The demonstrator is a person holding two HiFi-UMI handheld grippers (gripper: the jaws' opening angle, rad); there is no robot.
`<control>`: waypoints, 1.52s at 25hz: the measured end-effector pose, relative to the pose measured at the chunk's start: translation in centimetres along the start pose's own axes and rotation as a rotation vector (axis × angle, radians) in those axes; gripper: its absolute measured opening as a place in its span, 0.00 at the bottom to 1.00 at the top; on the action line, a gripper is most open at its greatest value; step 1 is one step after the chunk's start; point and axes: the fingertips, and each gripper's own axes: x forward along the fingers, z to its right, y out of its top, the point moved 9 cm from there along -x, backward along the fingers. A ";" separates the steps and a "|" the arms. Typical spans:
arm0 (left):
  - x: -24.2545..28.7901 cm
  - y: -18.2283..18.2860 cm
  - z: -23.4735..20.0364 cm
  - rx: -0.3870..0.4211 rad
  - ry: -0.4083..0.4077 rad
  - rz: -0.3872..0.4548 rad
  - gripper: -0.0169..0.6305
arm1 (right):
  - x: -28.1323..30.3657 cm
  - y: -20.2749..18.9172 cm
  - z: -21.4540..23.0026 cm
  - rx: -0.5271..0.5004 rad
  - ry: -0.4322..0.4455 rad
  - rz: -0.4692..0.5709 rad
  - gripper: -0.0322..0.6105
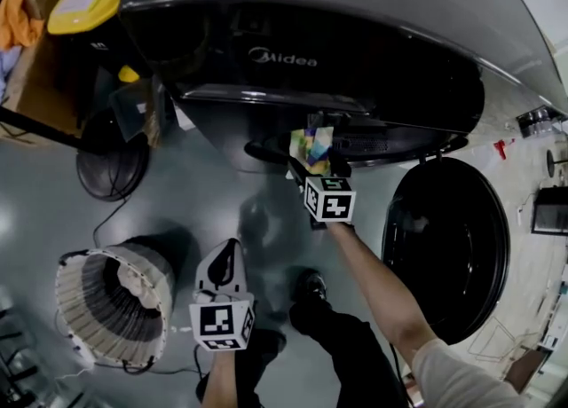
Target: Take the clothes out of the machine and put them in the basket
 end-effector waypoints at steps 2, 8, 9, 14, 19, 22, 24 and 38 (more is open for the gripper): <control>0.6 -0.6 -0.4 -0.002 0.000 0.001 0.05 | 1.2 0.4 0.4 0.016 -0.025 0.014 0.73; 1.7 -1.6 -1.0 0.011 -0.004 0.005 0.05 | 3.6 0.0 1.2 0.110 -0.054 0.018 0.73; 1.8 -1.7 -1.1 0.010 -0.003 0.007 0.05 | 3.6 0.0 1.2 0.113 -0.054 0.023 0.73; 1.6 -2.0 -1.2 -0.017 0.001 0.026 0.05 | 3.6 -1.4 1.7 0.015 -0.181 -0.128 0.34; 1.2 -2.9 -0.5 -0.012 -0.006 0.006 0.05 | 3.4 -1.3 2.0 -0.066 -0.162 -0.161 0.19; 0.8 -2.6 -0.6 -0.015 0.000 0.007 0.05 | 2.6 -0.6 2.0 -0.044 -0.127 -0.137 0.17; 0.5 -1.8 -0.5 -0.019 0.000 0.011 0.05 | 1.3 -0.1 1.9 -0.037 -0.112 -0.103 0.16; -6.7 4.1 2.7 -0.023 -0.044 0.004 0.05 | -13.5 4.1 -0.9 -0.029 -0.088 0.028 0.16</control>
